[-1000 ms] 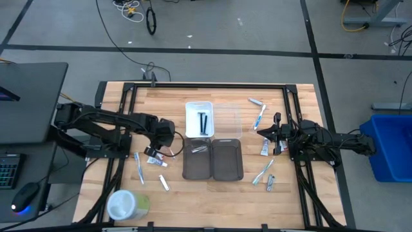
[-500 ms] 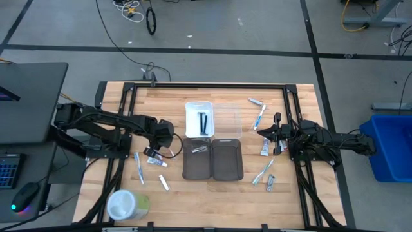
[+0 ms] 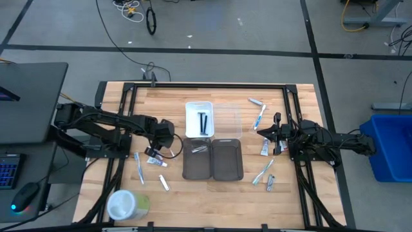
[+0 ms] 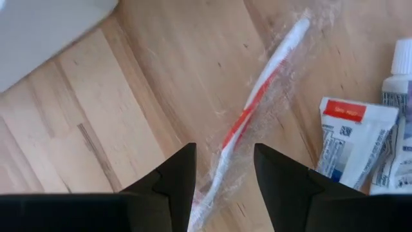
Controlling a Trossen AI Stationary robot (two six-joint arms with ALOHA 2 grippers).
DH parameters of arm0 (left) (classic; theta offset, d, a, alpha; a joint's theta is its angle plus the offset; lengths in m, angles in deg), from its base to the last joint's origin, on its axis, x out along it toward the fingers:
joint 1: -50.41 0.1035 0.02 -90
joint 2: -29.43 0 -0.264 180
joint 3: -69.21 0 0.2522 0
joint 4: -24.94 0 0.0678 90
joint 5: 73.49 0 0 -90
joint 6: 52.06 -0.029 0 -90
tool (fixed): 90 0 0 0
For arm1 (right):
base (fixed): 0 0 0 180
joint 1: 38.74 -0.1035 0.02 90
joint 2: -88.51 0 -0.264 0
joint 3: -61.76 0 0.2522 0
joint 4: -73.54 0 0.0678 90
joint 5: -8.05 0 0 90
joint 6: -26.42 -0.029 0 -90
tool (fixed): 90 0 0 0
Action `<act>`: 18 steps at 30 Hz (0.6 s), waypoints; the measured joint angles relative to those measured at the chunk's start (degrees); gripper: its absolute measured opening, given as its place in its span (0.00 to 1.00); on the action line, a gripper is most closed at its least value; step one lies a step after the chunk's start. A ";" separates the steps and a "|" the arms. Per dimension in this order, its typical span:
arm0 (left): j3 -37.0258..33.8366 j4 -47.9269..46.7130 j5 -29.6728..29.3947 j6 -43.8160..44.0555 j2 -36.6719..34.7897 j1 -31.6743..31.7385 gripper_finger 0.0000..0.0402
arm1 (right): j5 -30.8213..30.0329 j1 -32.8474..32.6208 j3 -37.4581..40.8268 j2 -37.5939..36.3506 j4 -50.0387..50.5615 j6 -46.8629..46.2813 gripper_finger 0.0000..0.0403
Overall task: Pick & Place Travel size toiletries
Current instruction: Put the orange toothbrush into the transparent bin
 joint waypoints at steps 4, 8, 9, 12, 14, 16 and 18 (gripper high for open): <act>0.00 0.31 0.00 -0.64 0.00 0.00 0.41 | 0.01 0.00 0.00 0.00 0.00 0.00 0.03; 0.00 0.31 0.00 -0.87 0.00 0.00 0.41 | 0.01 -0.01 0.00 0.00 0.00 0.00 0.03; 0.00 0.31 0.00 -0.87 0.00 0.00 0.41 | 0.00 -0.01 0.00 0.00 0.00 0.00 0.03; 0.00 0.46 0.01 -1.26 0.00 0.00 0.41 | 0.02 -0.01 0.00 0.00 0.00 -0.02 0.03; 0.00 0.56 0.03 -1.59 0.00 0.01 0.41 | 0.01 0.01 0.00 0.00 0.00 0.00 0.03; 0.00 0.57 0.03 -2.18 0.00 0.00 0.41 | 0.02 0.01 0.00 0.00 0.00 0.00 0.03; 0.00 0.57 0.04 -2.36 0.00 0.00 0.41 | 0.02 0.01 0.00 0.00 0.00 0.00 0.03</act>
